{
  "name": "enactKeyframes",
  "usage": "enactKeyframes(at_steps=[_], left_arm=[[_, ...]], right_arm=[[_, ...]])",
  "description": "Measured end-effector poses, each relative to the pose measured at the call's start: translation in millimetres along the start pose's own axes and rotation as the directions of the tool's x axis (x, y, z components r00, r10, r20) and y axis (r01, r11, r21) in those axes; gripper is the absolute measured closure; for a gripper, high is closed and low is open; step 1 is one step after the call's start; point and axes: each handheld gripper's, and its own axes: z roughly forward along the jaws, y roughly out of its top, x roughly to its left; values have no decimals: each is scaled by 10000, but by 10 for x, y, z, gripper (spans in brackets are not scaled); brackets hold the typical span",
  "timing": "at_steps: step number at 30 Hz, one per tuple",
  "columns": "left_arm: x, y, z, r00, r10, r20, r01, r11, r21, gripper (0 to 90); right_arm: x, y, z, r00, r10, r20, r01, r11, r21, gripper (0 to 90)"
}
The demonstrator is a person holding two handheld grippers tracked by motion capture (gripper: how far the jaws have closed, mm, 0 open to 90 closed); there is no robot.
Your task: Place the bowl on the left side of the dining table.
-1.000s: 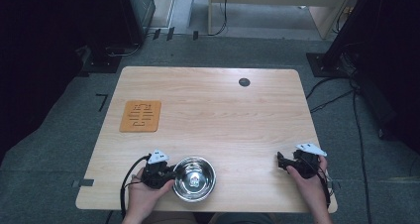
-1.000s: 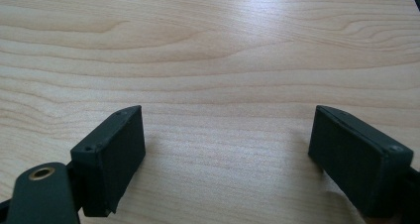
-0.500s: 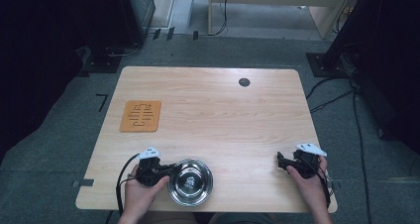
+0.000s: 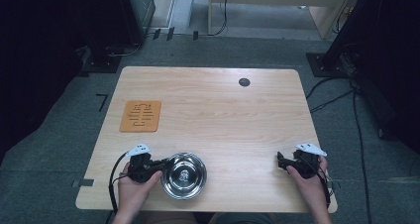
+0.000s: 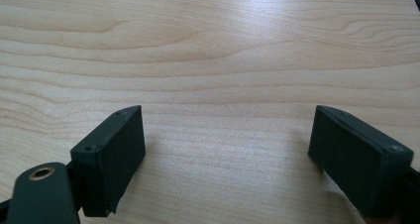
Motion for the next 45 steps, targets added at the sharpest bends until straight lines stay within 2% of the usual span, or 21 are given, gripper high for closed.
enactKeyframes(at_steps=[12,18,25,27,28,29,30,39,45], left_arm=[[149,143,-164,9986,-221,-477,188,9974,-692,848],[234,211,-233,9974,-470,-539,410,9934,-1067,848],[321,294,-293,9956,-764,-541,675,9863,-1505,847],[341,315,-309,9961,-791,-390,715,9832,-1679,848],[367,335,-320,9955,-926,-218,872,9801,-1785,847],[367,335,-320,9955,-926,-218,872,9801,-1785,847],[387,352,-327,9945,-1015,-265,948,9776,-1882,847],[481,409,-349,9901,-1252,-632,1097,9720,-2076,848],[592,438,-350,9833,-1627,-818,1397,9621,-2343,848]], right_arm=[[0,0,0,10000,-4,5,4,10000,1,138],[0,0,0,10000,-6,7,6,10000,2,137],[3,-1,-1,10000,14,32,-14,10000,0,137],[3,-1,-1,10000,19,36,-19,10000,-1,137],[3,-2,-1,10000,19,43,-19,10000,-1,137],[3,-2,-1,10000,19,43,-19,10000,-1,137],[4,-2,-2,10000,25,52,-25,10000,0,136],[4,-2,-1,10000,29,57,-29,10000,-1,136],[4,-2,-1,10000,31,56,-31,10000,-1,136]])
